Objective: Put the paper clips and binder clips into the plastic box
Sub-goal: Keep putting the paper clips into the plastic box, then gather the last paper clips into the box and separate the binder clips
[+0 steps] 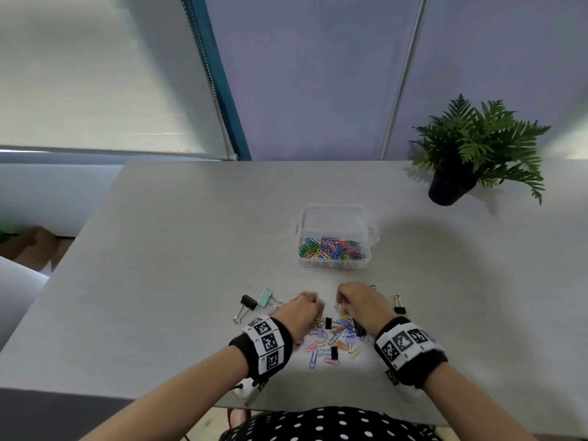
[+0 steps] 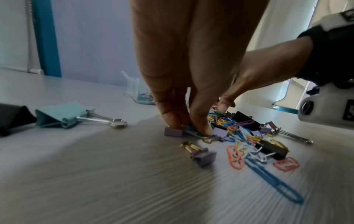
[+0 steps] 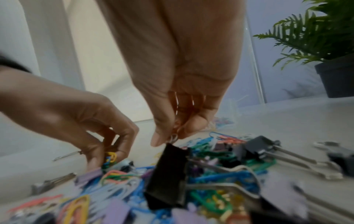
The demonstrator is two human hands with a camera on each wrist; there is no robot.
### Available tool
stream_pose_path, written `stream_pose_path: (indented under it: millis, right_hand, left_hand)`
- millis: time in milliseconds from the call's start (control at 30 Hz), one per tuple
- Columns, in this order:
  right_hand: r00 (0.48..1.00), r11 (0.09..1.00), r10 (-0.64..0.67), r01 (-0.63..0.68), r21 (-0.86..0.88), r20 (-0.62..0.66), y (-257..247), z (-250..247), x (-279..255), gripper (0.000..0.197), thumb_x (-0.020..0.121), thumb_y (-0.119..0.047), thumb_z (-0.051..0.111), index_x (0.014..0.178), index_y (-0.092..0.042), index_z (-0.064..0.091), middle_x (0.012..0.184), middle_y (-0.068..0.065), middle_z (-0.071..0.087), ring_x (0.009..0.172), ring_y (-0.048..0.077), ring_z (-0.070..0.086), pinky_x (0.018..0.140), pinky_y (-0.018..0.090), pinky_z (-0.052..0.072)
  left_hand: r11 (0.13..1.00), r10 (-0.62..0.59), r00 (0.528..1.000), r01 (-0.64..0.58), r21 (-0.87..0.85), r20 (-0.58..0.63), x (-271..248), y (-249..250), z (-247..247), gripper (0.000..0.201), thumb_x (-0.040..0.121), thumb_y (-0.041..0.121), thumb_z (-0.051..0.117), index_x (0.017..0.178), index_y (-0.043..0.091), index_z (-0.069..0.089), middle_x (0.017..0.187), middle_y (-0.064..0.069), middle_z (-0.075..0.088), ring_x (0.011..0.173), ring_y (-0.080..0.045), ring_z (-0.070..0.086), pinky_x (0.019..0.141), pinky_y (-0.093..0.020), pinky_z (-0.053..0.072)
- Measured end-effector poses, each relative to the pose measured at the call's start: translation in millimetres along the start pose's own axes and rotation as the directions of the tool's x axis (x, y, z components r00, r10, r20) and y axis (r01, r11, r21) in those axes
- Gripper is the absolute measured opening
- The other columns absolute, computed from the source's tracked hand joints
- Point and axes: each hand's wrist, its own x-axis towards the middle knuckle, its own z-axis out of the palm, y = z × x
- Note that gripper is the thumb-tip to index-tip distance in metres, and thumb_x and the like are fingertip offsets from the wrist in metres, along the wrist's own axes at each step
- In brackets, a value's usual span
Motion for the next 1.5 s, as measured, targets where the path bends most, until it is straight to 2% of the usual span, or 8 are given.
stream_pose_path:
  millis: [267,467,633,800,967,1167,1367,1500]
  right_hand:
    - [0.998,0.976,-0.054,0.059,-0.21,0.029,-9,16,-13,0.021,0.087,0.002,0.043,0.106,-0.006,0.05,0.114,0.012,0.051,0.11,0.026,0.044,0.074,0.033,0.031]
    - [0.995,0.993,0.035,-0.045,0.112,0.095,-1,3,-4,0.019,0.081,-0.011,0.064,0.073,-0.019,0.049,0.082,-0.001,0.056,0.079,0.014,0.052,0.076,0.03,0.042]
    - [0.993,0.919,0.086,-0.11,0.379,0.08,0,-17,-2,0.013,0.078,-0.005,0.066,0.075,-0.015,0.058,0.07,-0.006,0.06,0.063,0.006,0.056,0.066,0.024,0.05]
    - [0.991,0.775,0.137,-0.108,0.622,0.001,-5,-53,12,0.014,0.085,0.005,0.055,0.077,-0.007,0.057,0.068,0.006,0.064,0.05,0.015,0.063,0.049,0.022,0.053]
    - [0.971,0.909,0.113,-0.016,0.417,-0.21,-4,-79,56,0.014,0.087,0.002,0.053,0.082,-0.006,0.063,0.068,0.005,0.063,0.054,0.012,0.06,0.051,0.02,0.053]
    - [0.978,0.984,0.106,-0.077,0.159,-0.181,11,-73,71,0.019,0.082,0.002,0.051,0.091,-0.008,0.066,0.099,0.019,0.065,0.088,0.033,0.063,0.084,0.044,0.052]
    - [0.976,0.99,0.054,-0.024,0.139,-0.213,9,-76,49,0.021,0.086,0.003,0.049,0.095,-0.006,0.065,0.1,0.013,0.07,0.09,0.028,0.064,0.084,0.042,0.052]
    - [0.984,0.976,-0.146,0.16,0.147,-0.1,-7,-58,22,0.013,0.087,-0.005,0.055,0.097,-0.007,0.064,0.1,0.01,0.069,0.091,0.021,0.063,0.087,0.037,0.051]
  left_hand:
    - [0.997,-0.02,0.997,0.025,-0.074,0.07,0,-8,0,0.02,0.091,0.011,0.05,0.108,0.001,0.052,0.114,-0.016,0.051,0.109,-0.029,0.048,0.097,-0.041,0.041]
    - [0.897,-0.086,0.981,0.153,-0.416,0.176,-2,-21,-29,0.021,0.087,-0.009,0.043,0.104,-0.002,0.052,0.114,-0.021,0.061,0.103,-0.029,0.06,0.083,-0.028,0.046]
    - [0.753,-0.077,0.988,0.145,-0.641,0.133,-3,-28,-42,0.024,0.09,-0.002,0.048,0.078,0.018,0.045,0.096,-0.022,0.064,0.072,-0.012,0.057,0.066,-0.015,0.049]
    - [0.855,-0.15,0.986,0.089,-0.512,-0.079,23,-26,-77,0.012,0.091,0.0,0.046,0.092,0.01,0.052,0.096,-0.02,0.067,0.073,-0.015,0.056,0.071,-0.022,0.045]
    - [0.921,-0.223,0.956,0.142,-0.363,-0.192,64,-27,-105,0.018,0.088,0.002,0.051,0.105,-0.002,0.057,0.106,-0.02,0.066,0.101,-0.03,0.06,0.084,-0.031,0.044]
    - [0.91,-0.232,0.965,0.172,-0.378,-0.121,75,-37,-98,0.03,0.089,0.001,0.05,0.118,0.002,0.056,0.115,-0.016,0.065,0.11,-0.027,0.059,0.092,-0.027,0.041]
    - [0.867,-0.235,0.937,0.082,-0.491,-0.259,48,-51,-96,0.034,0.085,-0.014,0.04,0.108,-0.002,0.062,0.102,-0.02,0.068,0.089,-0.026,0.064,0.084,-0.023,0.047]
    - [0.887,-0.181,0.93,0.013,-0.461,-0.321,19,-48,-84,0.029,0.084,-0.012,0.045,0.097,0.003,0.066,0.086,-0.013,0.067,0.073,-0.013,0.056,0.073,-0.015,0.047]
